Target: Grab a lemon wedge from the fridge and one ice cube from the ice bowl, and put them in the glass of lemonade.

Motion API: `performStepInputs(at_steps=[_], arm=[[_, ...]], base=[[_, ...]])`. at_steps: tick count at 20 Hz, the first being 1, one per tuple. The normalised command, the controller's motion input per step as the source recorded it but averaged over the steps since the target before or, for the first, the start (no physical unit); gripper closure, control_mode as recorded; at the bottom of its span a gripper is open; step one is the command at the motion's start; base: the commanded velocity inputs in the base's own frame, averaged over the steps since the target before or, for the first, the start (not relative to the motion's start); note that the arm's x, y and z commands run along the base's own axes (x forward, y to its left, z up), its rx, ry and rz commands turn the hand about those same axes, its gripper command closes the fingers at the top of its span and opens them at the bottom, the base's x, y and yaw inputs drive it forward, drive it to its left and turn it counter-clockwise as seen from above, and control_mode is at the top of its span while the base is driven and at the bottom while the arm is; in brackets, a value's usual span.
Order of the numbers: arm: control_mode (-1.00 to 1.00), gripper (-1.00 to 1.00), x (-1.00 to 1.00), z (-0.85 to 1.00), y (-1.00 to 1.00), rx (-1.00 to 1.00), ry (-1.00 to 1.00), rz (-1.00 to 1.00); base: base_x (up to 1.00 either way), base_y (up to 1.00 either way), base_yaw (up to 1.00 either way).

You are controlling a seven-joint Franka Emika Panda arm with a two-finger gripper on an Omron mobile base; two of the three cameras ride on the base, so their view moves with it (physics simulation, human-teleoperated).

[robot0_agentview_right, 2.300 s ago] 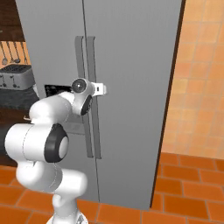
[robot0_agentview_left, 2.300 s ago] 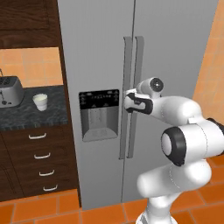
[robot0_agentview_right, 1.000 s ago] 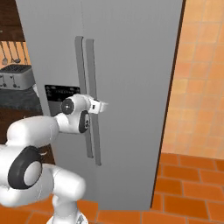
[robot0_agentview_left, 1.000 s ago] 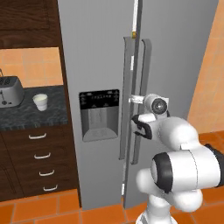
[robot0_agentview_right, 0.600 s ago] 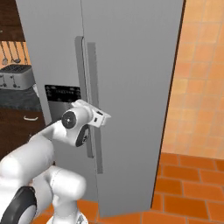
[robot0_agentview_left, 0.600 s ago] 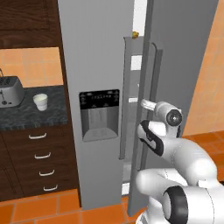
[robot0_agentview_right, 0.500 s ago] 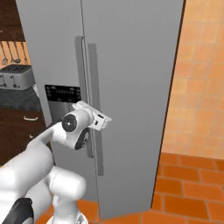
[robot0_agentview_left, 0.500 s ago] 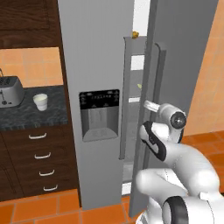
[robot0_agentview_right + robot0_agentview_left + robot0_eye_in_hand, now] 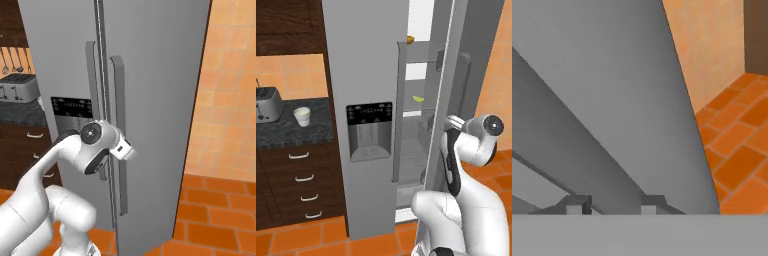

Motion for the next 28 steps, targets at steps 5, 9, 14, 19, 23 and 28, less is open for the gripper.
performStepInputs(at_steps=[5,9,14,19,23,28], arm=[[-1.00,1.00,-0.84,0.27,-0.95,0.21,0.01,-0.11],[-1.00,1.00,-0.46,-0.16,-0.52,0.01,-0.16,-0.02],[-1.00,-1.00,-0.29,0.10,0.31,-0.06,-0.04,-0.02],[-1.00,-1.00,-0.88,0.79,0.15,-0.13,0.00,0.00],[-1.00,-1.00,-0.76,0.89,0.70,-0.23,-0.03,0.00],[-1.00,-1.00,-0.37,0.55,1.00,-0.37,-0.15,0.02]], base=[[0.00,0.00,0.00],[0.00,0.00,0.00],[0.00,0.00,0.00],[0.00,0.00,0.00],[0.00,0.00,0.00],[0.00,0.00,0.00]])
